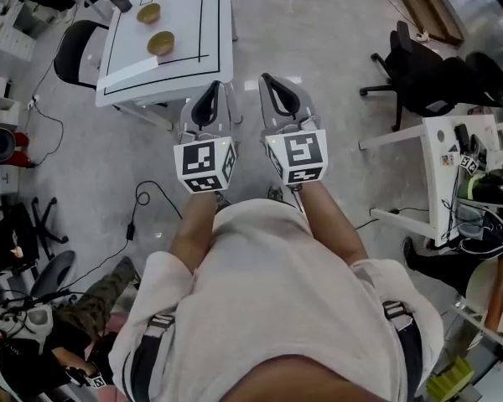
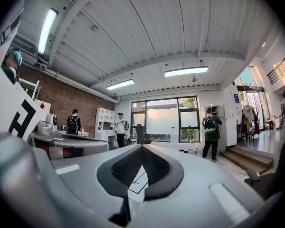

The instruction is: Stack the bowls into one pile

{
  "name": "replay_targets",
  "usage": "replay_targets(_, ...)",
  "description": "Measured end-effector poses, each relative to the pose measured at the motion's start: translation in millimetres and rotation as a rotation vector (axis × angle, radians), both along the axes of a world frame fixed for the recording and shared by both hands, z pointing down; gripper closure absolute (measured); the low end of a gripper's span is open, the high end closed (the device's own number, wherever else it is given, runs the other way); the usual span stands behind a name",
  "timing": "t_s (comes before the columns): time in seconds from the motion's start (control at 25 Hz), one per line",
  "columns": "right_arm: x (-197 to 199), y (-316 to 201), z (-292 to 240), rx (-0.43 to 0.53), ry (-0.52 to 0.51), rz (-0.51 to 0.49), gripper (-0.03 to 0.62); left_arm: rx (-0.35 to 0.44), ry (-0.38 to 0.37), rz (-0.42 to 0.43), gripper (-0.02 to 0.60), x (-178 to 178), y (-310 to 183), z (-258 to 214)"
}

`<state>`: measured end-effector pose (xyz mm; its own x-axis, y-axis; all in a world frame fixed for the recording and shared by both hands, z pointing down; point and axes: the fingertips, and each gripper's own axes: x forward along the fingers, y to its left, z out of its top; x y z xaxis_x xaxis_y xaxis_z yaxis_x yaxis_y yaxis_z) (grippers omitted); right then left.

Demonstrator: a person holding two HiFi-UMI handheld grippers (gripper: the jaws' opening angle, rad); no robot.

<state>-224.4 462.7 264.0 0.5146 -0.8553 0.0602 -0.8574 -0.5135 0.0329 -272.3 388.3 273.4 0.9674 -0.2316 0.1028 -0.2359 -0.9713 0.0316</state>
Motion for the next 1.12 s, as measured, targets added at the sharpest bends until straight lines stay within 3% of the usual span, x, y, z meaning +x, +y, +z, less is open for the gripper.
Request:
replay_targets(0.16, 9, 0, 16, -0.043, -0.020, -0.022, 0.594, -0.004, -0.009, -0.043, 0.580, 2, 2, 6)
replay_targets(0.72, 36, -1, 47, -0.043, -0.058, -0.155, 0.594, 0.017, -0.046, -0.161, 0.580, 22, 4, 32)
replay_targets(1.12, 128, -33, 62, -0.089, -0.053, -0.103, 0.594, -0.005, -0.036, -0.118, 0.580, 123, -39, 46)
